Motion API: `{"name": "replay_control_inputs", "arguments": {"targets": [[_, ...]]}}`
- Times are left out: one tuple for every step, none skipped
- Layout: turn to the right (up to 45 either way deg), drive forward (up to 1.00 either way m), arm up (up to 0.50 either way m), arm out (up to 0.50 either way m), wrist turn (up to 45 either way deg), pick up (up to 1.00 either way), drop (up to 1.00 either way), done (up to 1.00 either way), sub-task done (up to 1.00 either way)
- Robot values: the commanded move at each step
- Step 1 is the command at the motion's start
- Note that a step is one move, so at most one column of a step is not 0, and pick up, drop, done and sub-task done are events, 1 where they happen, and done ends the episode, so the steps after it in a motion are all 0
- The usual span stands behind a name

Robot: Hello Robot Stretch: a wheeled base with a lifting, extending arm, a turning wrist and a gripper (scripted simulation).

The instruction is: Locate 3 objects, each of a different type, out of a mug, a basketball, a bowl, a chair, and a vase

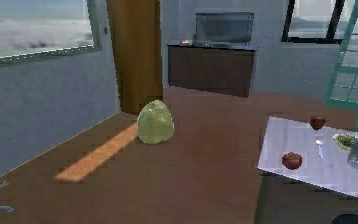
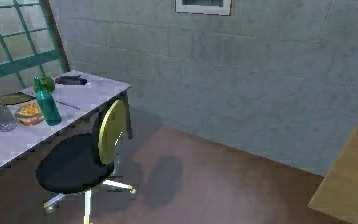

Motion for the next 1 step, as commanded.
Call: {"name": "replay_control_inputs", "arguments": {"targets": [[-27.0, 0.00, 0.00, 0.00, 0.0, 0.00, 0.00, 0.00, 0.00]]}}
